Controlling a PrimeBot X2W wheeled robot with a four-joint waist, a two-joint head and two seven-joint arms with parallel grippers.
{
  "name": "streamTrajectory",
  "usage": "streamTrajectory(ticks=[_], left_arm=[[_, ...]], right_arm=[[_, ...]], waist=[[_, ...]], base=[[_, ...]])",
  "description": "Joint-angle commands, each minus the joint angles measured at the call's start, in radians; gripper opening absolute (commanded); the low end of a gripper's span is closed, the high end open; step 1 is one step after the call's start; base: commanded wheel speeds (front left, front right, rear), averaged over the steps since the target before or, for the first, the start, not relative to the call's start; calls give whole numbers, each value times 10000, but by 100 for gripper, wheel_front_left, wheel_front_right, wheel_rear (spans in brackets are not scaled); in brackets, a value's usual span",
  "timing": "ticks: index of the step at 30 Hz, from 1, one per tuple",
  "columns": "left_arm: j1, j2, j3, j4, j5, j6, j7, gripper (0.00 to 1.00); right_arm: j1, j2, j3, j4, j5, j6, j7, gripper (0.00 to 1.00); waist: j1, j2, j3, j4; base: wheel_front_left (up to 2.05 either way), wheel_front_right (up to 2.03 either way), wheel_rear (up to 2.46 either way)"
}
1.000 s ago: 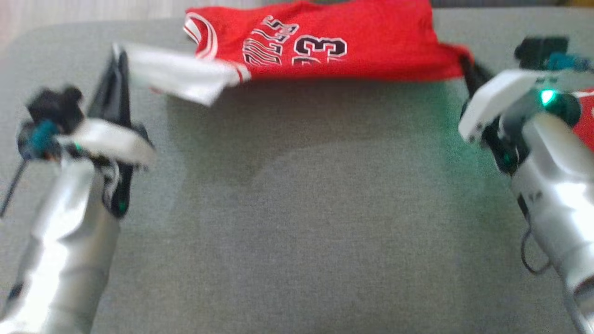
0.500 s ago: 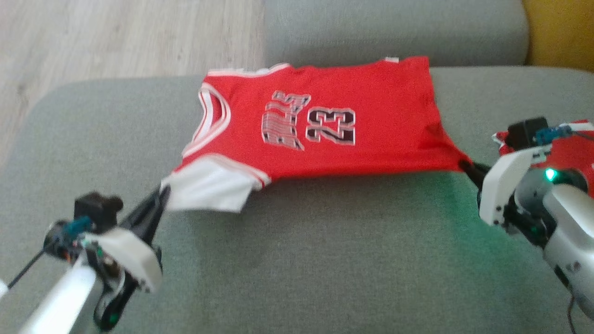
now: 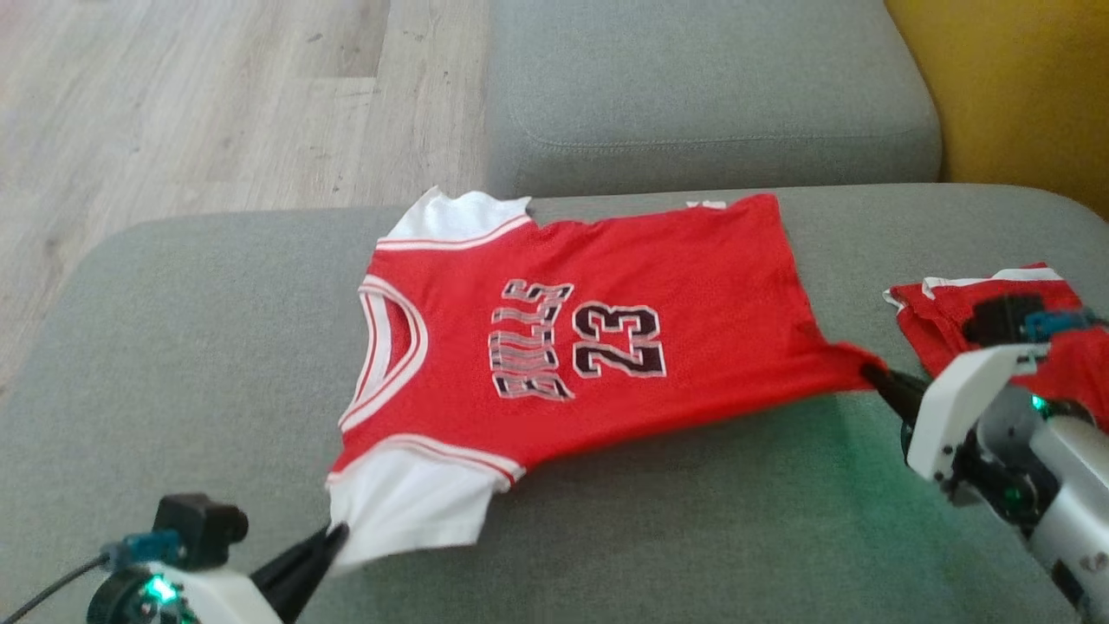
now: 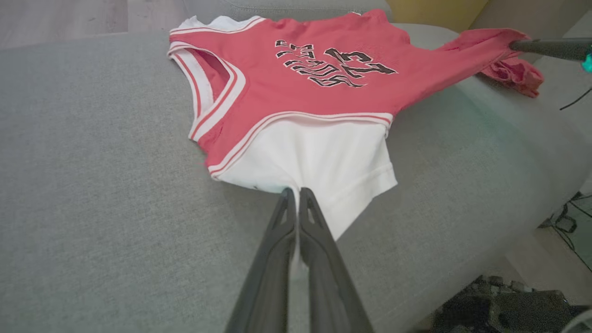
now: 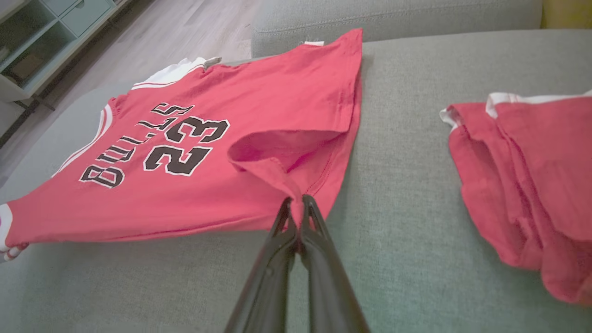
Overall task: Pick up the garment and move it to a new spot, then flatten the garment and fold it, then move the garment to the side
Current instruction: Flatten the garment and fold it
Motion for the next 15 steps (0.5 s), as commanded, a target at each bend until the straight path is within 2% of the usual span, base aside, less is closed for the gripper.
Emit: streamTrajectory(ticks=[1, 7, 15], left_arm=[[-400, 504, 564, -553, -101, 127, 107, 0], [-215, 717, 753, -1265, -215, 440, 257, 0], [-1087, 521, 726, -837, 143, 505, 317, 0]], right_arm=[[29, -377, -140, -260, 82, -7, -110, 0], [390, -337, -666, -416, 297, -7, -156, 0], [151, 150, -1249, -102, -93, -7, -186, 0]], waist=[[1, -1, -34, -8], [1, -1, 19, -103], [1, -1, 396, -258]], base=[[0, 0, 0], [0, 0, 0], [0, 0, 0]])
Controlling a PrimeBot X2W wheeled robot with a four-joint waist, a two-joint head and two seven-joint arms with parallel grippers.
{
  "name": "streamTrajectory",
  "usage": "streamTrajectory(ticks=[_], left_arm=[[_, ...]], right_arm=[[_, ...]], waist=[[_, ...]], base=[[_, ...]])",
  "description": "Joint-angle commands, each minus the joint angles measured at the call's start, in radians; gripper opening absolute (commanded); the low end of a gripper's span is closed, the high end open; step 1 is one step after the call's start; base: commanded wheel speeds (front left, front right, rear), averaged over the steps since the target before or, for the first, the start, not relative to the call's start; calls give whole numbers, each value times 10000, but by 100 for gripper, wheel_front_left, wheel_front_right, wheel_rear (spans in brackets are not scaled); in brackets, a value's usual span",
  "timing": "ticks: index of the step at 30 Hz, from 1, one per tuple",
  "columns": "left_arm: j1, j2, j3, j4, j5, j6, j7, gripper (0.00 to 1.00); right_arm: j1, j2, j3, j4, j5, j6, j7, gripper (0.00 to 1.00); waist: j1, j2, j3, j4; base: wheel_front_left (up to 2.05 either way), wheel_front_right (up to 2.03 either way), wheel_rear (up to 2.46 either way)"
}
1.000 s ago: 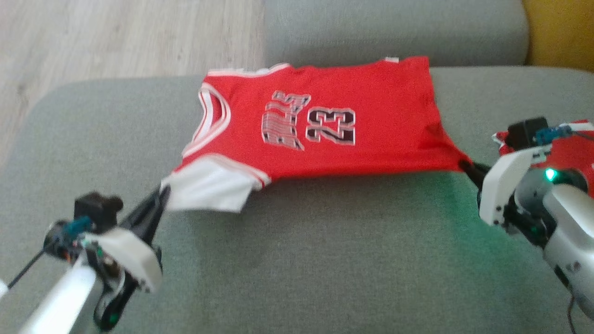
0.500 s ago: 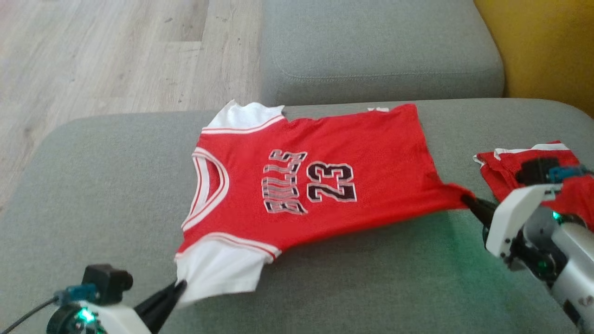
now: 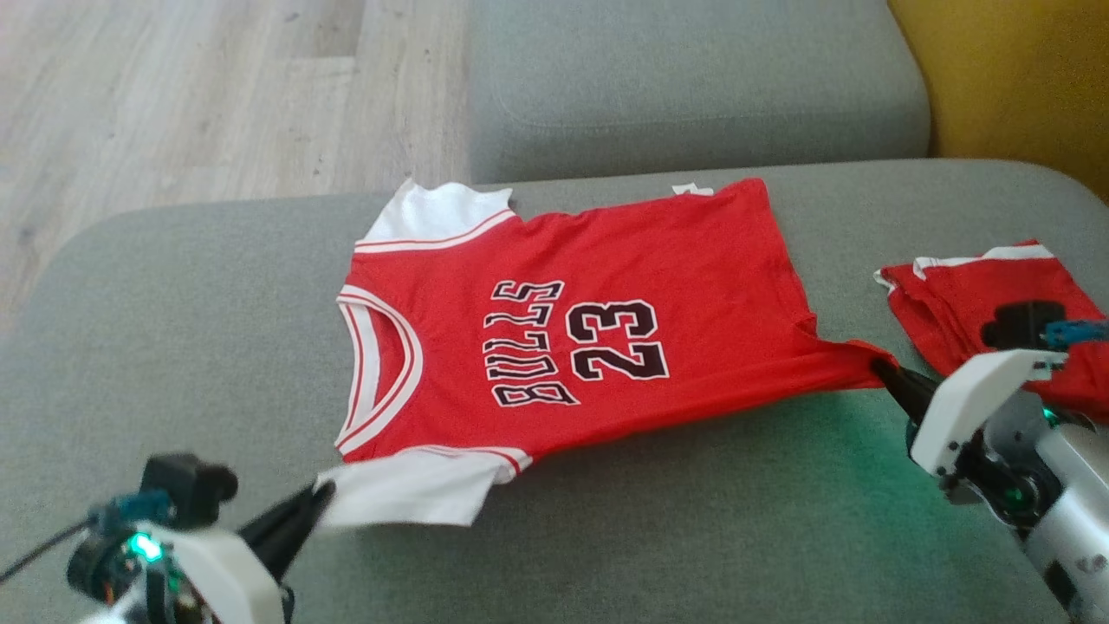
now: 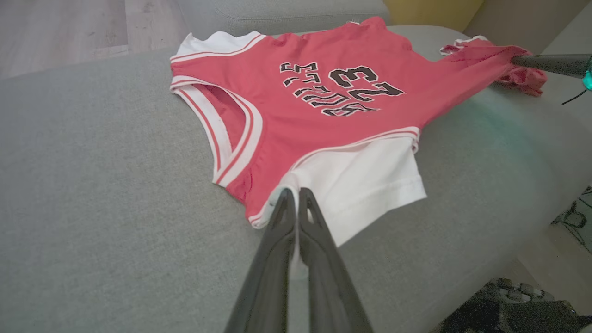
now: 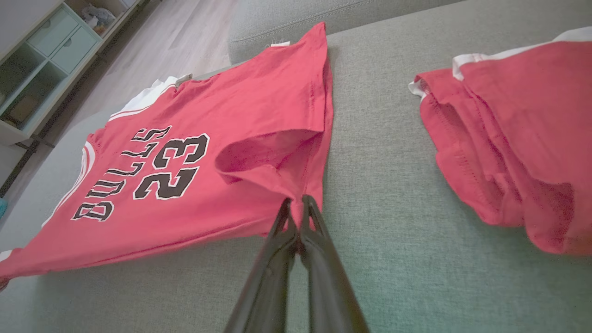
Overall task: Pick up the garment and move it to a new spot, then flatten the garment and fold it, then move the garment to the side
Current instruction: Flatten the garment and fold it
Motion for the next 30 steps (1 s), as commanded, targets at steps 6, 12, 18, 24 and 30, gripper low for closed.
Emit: streamTrajectory(ticks=[6, 12, 18, 24, 30], left_arm=[[-2100, 134, 361, 758, 525, -180, 304, 0], [-3518, -65, -133, 1980, 934, -623, 876, 0], [-5074, -453, -848, 3321, 1457, -970, 1212, 0], [-6568, -881, -1660, 4826, 2052, -1107, 1152, 0], [-7817, -1340, -2344, 6164, 2401, -1140, 617, 0]], right_arm=[[-919, 525, -449, 331, -695, -7, 125, 0], [-1577, 1191, -682, 1110, -1414, -7, 597, 0], [-2496, 1845, -1049, 2251, -2140, -7, 781, 0], [-3359, 2365, -1186, 3165, -2742, -7, 862, 0], [-4071, 2608, -1343, 3869, -3087, -7, 712, 0]], waist=[[-1, -1, 363, -142], [-1, -1, 667, -207], [-1, -1, 1131, -237], [-1, -1, 1676, -252], [-1, -1, 2115, -235]], base=[[0, 0, 0], [0, 0, 0], [0, 0, 0], [0, 0, 0], [0, 0, 0]])
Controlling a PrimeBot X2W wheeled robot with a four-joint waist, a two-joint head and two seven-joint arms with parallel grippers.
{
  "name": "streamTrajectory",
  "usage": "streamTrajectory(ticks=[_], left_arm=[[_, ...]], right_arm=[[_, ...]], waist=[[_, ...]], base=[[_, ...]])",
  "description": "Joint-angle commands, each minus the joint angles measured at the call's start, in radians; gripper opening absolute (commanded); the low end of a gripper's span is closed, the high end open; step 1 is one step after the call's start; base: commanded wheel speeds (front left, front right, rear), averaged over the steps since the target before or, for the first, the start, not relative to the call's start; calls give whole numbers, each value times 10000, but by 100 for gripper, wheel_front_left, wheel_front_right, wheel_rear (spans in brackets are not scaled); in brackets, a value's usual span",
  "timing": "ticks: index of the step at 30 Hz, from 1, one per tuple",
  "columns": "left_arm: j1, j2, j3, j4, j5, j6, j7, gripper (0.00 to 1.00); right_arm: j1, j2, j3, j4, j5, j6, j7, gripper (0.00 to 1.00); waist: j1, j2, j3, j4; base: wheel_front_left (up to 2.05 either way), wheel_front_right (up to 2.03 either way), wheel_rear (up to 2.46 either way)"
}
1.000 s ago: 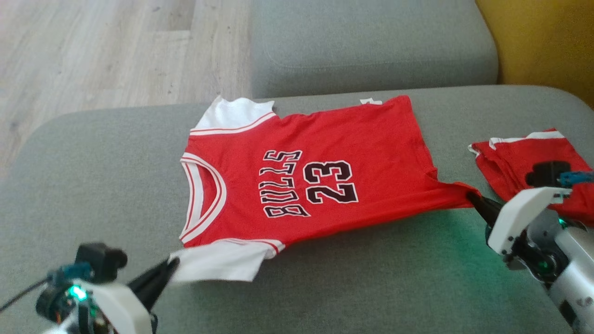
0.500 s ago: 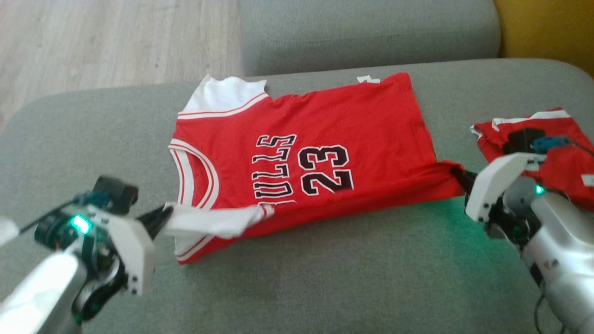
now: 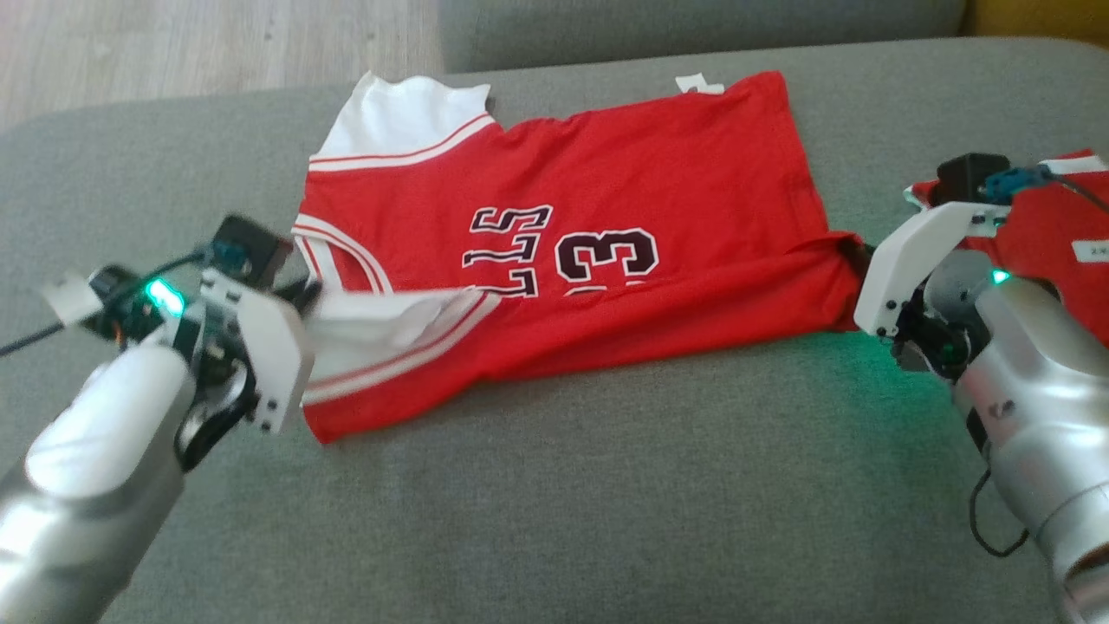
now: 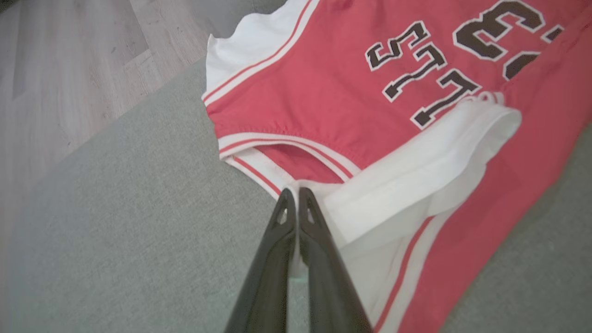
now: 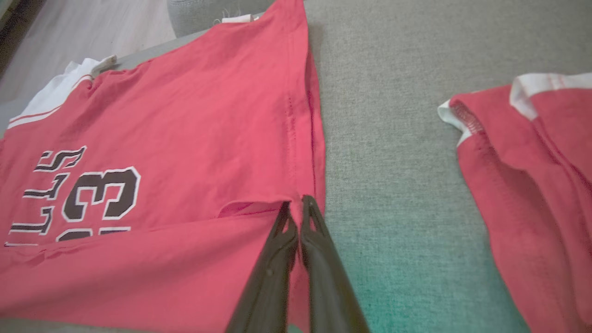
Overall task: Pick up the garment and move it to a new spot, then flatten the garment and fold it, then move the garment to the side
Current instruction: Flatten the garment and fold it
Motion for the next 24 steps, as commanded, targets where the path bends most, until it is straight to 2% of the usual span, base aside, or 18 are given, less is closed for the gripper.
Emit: streamTrajectory(ticks=[1, 2, 3, 8, 9, 10, 11, 16, 18, 20, 24], left_arm=[[-863, 155, 382, 55, 85, 21, -354, 0], [-1009, 32, 394, 245, 152, 21, -657, 88], [-1126, -94, 432, 461, 206, 60, -948, 100], [-1457, -655, 587, 1274, 459, 366, -2431, 100], [-1457, -655, 587, 1274, 459, 366, -2431, 100], [-1476, -930, 843, 1428, 418, 684, -3266, 100], [-1476, -930, 843, 1428, 418, 684, -3266, 100], [-1105, -1500, 1586, 1339, 213, 1554, -5576, 100], [-746, -1714, 1829, 1174, 40, 1818, -6262, 100], [-77, -1965, 2166, 752, -175, 2203, -6956, 100], [1054, -2260, 2632, -161, -243, 2675, -7292, 100]], right_arm=[[-482, 70, 2, 19, -205, -7, -201, 0], [-598, 65, -28, 182, -344, -7, -396, 80], [-713, 72, -133, 380, -434, -7, -653, 100], [-949, 242, -512, 823, -561, -7, -1850, 100], [-949, 242, -512, 823, -561, -7, -1850, 100], [-895, 204, -509, 645, -657, -7, -2568, 100], [-895, 204, -509, 645, -657, -7, -2568, 100], [-501, -136, -111, -77, -1539, -7, -4953, 100], [-236, -115, -295, -330, -1618, -7, -5514, 100], [245, -64, -744, -955, -1898, -7, -5827, 100], [1332, 38, -2279, -2846, -2910, -7, -5864, 100]], waist=[[-1, 0, 127, 16], [-1, 0, 162, 16], [-1, 0, 189, 16], [-1, 0, 109, 99], [-1, 0, 109, 99], [-1, 0, -16, 154], [-1, 0, -16, 154], [-1, 0, -460, 272], [-1, 0, -650, 313], [-1, 0, -912, 313], [-1, 0, -1196, 308]], base=[[0, 0, 0], [0, 0, 0], [0, 0, 0], [0, 0, 0], [0, 0, 0], [0, 0, 0], [0, 0, 0], [0, 0, 0], [0, 0, 0], [0, 0, 0], [0, 0, 0]])
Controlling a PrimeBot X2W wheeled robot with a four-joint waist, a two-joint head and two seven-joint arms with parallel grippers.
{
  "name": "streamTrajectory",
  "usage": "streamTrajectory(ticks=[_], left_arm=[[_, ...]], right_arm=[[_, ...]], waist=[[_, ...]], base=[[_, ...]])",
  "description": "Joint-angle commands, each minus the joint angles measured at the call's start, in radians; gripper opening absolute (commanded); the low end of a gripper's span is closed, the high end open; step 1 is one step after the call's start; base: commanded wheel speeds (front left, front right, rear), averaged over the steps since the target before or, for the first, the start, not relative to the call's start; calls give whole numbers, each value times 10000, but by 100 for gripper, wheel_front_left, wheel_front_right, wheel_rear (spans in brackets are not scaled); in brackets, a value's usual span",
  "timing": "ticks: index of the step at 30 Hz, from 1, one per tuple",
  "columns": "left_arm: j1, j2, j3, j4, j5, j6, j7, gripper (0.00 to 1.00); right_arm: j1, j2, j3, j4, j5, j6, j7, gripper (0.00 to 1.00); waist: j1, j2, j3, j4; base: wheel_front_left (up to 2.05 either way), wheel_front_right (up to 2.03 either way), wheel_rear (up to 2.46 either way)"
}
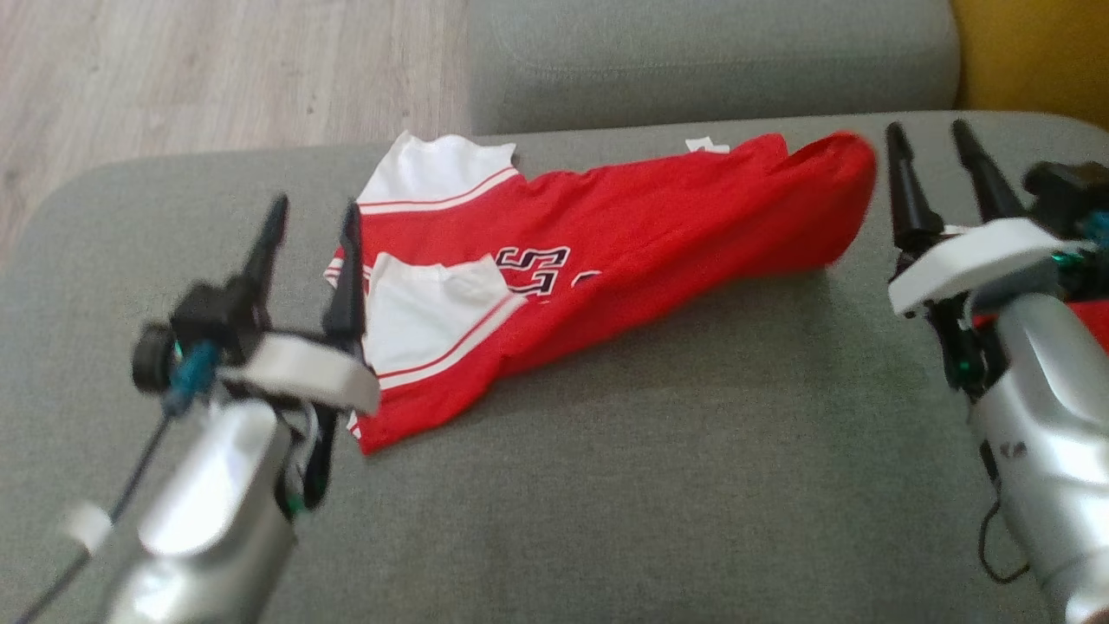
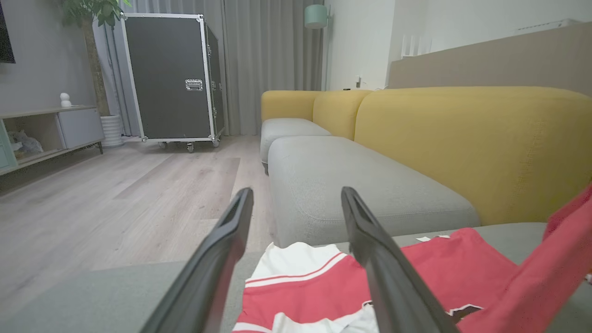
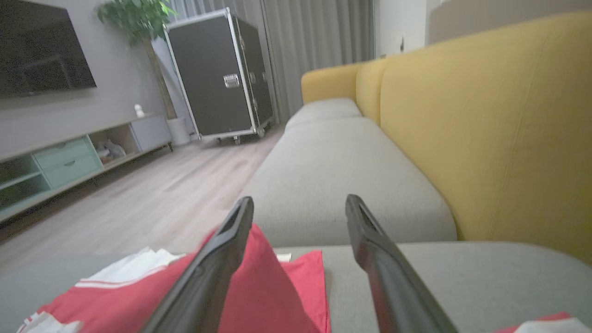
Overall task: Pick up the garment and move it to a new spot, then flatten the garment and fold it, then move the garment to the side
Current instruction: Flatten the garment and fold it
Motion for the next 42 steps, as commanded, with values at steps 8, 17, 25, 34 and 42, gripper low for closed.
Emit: streamTrajectory(ticks=[8, 17, 25, 34, 42], left_arm=[[2301, -454, 1132, -1821, 683, 380, -136, 100], [3042, -874, 1661, -1317, 1023, 231, -138, 100], [2638, -963, 1784, 80, 994, 462, 193, 100], [2056, -961, 1760, 1670, 797, 589, 1230, 100], [1503, -887, 1873, 2924, 600, 720, 1803, 100]], right_arm=[[3733, 1791, -2992, -3777, -2946, -7, -133, 100], [4920, 2226, -2864, -4695, -3452, -7, -92, 100], [4933, 2231, -2404, -5015, -3050, -7, 22, 100], [4827, 2232, -2212, -5244, -2869, -7, 5, 100], [4684, 2232, -1996, -5396, -2672, -7, -35, 100]], waist=[[1, -1, -521, 32], [1, -1, -344, -363], [1, -1, -53, -688], [1, -1, 370, -949], [1, -1, 803, -1182]], base=[[0, 0, 0], [0, 0, 0], [0, 0, 0], [0, 0, 0], [0, 0, 0]])
